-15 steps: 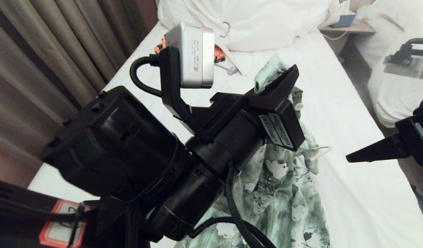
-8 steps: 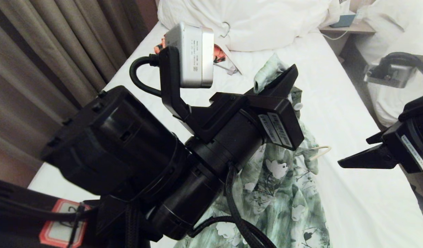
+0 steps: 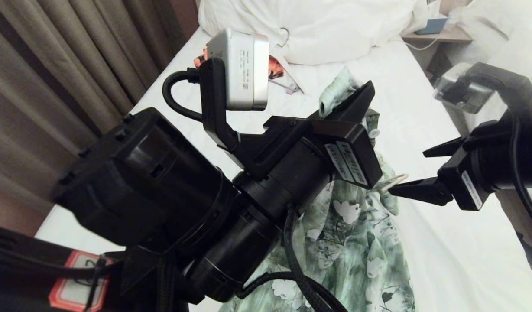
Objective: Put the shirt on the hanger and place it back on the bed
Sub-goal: Take the clothes hanger out of the clothes
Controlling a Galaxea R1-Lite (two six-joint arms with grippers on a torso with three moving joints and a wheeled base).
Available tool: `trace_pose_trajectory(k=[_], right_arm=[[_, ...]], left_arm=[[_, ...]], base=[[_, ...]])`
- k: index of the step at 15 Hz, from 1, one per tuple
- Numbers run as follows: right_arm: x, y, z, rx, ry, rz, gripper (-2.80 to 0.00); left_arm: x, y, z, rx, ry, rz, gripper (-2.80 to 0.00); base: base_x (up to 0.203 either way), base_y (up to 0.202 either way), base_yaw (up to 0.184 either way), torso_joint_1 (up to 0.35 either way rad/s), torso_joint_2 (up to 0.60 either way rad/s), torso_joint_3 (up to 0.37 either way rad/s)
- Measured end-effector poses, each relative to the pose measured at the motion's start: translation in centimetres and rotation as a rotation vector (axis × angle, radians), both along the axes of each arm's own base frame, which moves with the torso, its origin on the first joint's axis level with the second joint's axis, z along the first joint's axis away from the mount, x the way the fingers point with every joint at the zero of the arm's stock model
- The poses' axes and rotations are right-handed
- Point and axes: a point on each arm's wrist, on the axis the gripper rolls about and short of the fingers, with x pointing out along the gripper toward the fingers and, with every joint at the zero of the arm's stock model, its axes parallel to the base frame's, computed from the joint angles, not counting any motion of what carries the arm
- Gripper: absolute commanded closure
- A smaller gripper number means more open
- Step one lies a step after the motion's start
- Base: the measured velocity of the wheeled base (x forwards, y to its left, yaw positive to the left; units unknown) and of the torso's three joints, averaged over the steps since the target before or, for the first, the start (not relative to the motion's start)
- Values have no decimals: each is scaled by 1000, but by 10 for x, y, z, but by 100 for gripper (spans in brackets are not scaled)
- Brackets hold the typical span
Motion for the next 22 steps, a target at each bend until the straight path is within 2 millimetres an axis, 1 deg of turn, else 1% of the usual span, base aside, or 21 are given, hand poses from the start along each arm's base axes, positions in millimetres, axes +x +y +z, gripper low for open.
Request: trace_pose_trajectory(k=[3,6,9,14,19,20,22], right_arm=[[-1,-1,3,9,-52,-20,-280],[3,1,-1,33,-91,-22,-280],[11,7,-9,62,-161,-17,-280],[25,15,-15,104,-223,-20,-280],[42,26,-27,164,-294,-19,-280],[45,27,-28,178,-303,-21,0],[49,31,-28,239,-325,-21,0]], left_arm=[[0,0,0,0,0,1,0],[0,0,0,-1,1,0,0],[0,0,0,0,0,0,0],[0,0,0,-2,0,-1,0],[0,0,0,-2,0,0,0],[0,0,0,-2,0,1,0],[1,1,0,-3,0,2,0]], base=[[0,0,0,0,0,0],[0,0,0,0,0,0],[0,0,0,0,0,0],[0,0,0,0,0,0],[0,0,0,0,0,0],[0,0,0,0,0,0],[0,0,0,0,0,0]])
